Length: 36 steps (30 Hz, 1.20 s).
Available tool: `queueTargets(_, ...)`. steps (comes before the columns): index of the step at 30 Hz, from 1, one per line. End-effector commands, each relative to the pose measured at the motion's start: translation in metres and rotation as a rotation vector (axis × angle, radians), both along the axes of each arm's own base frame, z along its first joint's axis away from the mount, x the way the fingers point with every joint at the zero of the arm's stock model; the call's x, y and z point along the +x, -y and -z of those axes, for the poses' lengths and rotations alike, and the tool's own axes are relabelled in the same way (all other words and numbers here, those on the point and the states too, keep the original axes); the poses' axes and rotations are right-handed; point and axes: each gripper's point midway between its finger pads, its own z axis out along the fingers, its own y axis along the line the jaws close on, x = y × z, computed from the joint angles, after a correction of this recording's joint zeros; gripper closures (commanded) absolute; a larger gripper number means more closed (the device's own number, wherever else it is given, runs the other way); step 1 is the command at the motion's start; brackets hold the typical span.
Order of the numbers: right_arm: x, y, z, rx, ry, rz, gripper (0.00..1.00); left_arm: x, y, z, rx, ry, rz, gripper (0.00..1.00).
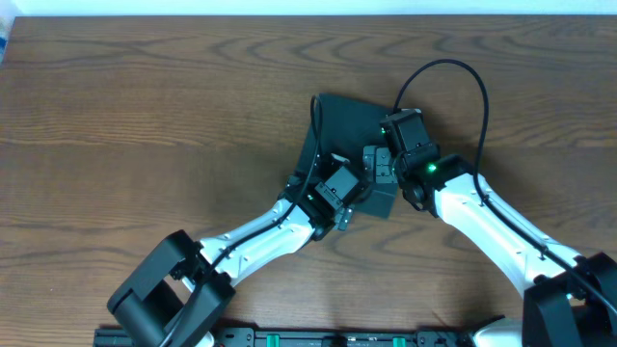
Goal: Pack container
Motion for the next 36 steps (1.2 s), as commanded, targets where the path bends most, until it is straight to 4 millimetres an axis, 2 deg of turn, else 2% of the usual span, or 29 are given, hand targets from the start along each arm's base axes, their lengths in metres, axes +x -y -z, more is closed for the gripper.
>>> queueTargets(1, -0.018, 0.027, 0.039, -0.12, -0.1, 0.036, 0.01, 0.014, 0.0, -0.001, 0.003, 0.041, -0.017, 0.05)
queueTargets(9, -0.017, 0.026, 0.039, -0.118, -0.095, 0.037, 0.01, 0.032, 0.003, -0.008, -0.006, 0.129, -0.045, 0.05)
queueTargets(15, -0.015, 0.025, 0.038, -0.113, -0.086, 0.037, 0.01, 0.032, 0.004, -0.013, -0.011, 0.142, -0.046, 0.05)
queueTargets(17, -0.015, 0.025, 0.036, -0.111, -0.081, 0.037, 0.01, 0.032, 0.005, -0.025, -0.03, 0.159, -0.043, 0.05)
queueTargets(19, -0.015, 0.023, 0.028, -0.096, -0.065, 0.034, 0.01, 0.029, 0.005, -0.05, -0.066, 0.19, -0.042, 0.05)
queueTargets(21, -0.017, 0.019, 0.009, -0.053, -0.033, 0.025, 0.01, 0.024, -0.001, -0.082, -0.106, 0.228, -0.045, 0.05)
queueTargets(23, -0.018, 0.017, -0.01, -0.018, 0.005, 0.019, 0.01, 0.019, -0.007, -0.105, -0.133, 0.258, -0.042, 0.05)
queueTargets(25, -0.022, 0.018, -0.032, 0.006, 0.051, 0.025, 0.01, 0.019, -0.016, -0.128, -0.163, 0.3, -0.053, 0.05)
queueTargets(28, -0.031, 0.024, -0.06, 0.043, 0.101, 0.051, 0.01, 0.026, -0.038, -0.152, -0.191, 0.349, -0.101, 0.04)
queueTargets(29, -0.036, 0.027, -0.069, 0.057, 0.116, 0.063, 0.01, 0.031, -0.05, -0.158, -0.192, 0.362, -0.133, 0.04)
queueTargets(30, -0.043, 0.034, -0.082, 0.067, 0.14, 0.096, 0.01, 0.043, -0.07, -0.162, -0.186, 0.374, -0.197, 0.05)
queueTargets(33, -0.056, 0.066, -0.099, 0.025, 0.18, 0.224, 0.01, 0.068, -0.11, -0.16, -0.182, 0.353, -0.292, 0.05)
queueTargets(36, -0.057, 0.094, -0.094, -0.012, 0.159, 0.314, 0.01, 0.093, -0.138, -0.153, -0.187, 0.309, -0.351, 0.05)
